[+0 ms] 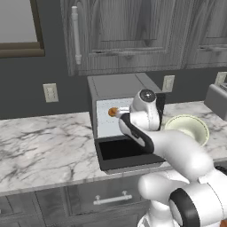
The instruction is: Pick up the heated bread from the toaster oven and place it in the bowl. Then move the bread bowl to the dining counter.
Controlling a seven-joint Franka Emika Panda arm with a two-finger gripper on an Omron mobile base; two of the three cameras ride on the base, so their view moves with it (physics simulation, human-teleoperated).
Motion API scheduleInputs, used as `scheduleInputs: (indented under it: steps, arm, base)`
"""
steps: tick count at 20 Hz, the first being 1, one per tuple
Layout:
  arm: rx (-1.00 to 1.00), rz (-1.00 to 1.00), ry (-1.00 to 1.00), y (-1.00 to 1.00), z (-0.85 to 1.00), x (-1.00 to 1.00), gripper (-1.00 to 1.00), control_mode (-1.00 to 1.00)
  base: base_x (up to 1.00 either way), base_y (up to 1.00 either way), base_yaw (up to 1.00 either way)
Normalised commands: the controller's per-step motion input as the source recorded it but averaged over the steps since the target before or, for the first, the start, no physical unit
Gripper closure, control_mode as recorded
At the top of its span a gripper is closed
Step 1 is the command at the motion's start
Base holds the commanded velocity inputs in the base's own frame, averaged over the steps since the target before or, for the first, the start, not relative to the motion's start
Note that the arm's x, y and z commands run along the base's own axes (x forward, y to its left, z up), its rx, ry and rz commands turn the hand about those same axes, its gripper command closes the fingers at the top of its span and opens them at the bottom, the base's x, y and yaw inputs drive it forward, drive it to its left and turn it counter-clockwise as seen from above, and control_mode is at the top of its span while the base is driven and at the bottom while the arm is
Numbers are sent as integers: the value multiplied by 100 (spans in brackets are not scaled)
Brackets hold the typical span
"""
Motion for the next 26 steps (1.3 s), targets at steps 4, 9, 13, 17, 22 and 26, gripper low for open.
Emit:
scheduleInputs:
  steps: [4,9,13,17,22,26]
  arm:
    - [-1,0,0,0,-25,50,-100,-100]
    - [-1,0,0,0,-27,49,-100,-100]
    - [0,0,0,0,-32,40,-100,-100]
    - [0,0,0,0,-29,35,-100,-100]
    - [-3,0,0,4,-26,37,-100,-100]
    - [-5,0,0,3,-17,23,-100,-100]
  base:
    - [0,0,0]
    - [0,0,0]
    - [0,0,0]
    - [0,0,0]
    - [0,0,0]
    - [0,0,0]
